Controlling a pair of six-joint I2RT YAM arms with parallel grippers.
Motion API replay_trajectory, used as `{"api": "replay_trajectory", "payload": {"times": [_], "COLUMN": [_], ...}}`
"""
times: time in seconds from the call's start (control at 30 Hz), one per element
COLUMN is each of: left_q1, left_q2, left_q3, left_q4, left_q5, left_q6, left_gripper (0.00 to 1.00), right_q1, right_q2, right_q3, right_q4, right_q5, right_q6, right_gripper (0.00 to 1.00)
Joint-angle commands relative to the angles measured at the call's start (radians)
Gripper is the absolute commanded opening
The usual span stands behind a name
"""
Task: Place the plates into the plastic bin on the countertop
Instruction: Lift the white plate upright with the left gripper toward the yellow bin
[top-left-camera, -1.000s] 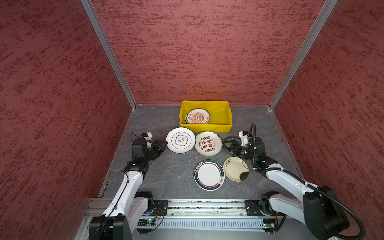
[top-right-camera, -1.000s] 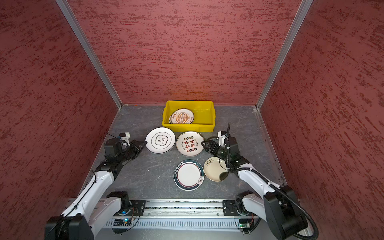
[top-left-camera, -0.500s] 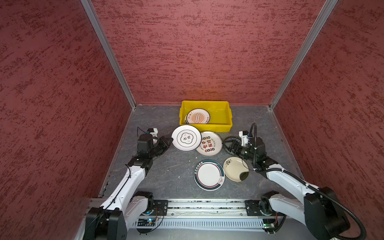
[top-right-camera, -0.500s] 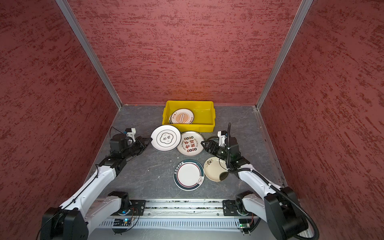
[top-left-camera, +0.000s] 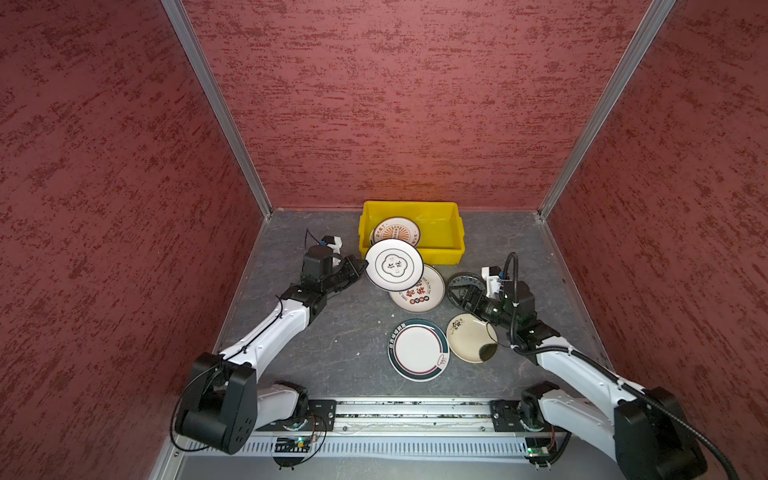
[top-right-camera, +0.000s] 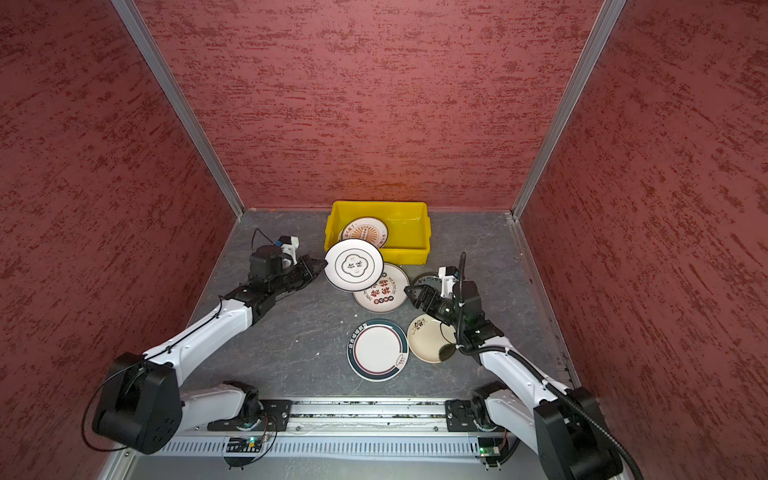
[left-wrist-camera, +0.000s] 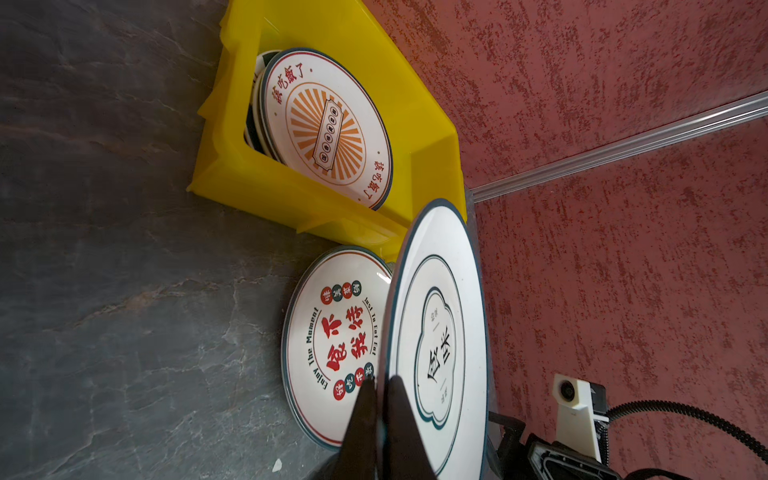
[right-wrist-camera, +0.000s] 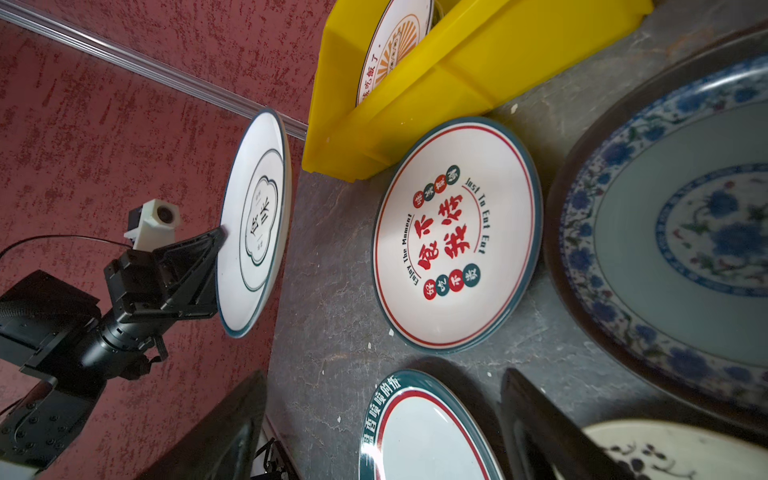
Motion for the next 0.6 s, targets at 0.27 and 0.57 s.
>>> {"api": "replay_trajectory", "payload": {"times": [0.27,0.57], "left_q1": [0.002,0.046], "left_q2": [0.246,0.459], "left_q3": [0.267,0.463], "left_q4": [0.056,0.019], "left_q5": [-0.031,0.017], "left_q6": [0.087,0.089], "left_gripper": [0.0,0.0], "right_q1": [-0.001,-0.001], "right_q2": [-0.047,-0.107], "right_q3": [-0.031,-0.068], "right_q4": [0.053,0.016], "right_q5": [0.031,0.039], "right_q6": [0.008,0.002], "right_gripper": [0.88,0.88]}}
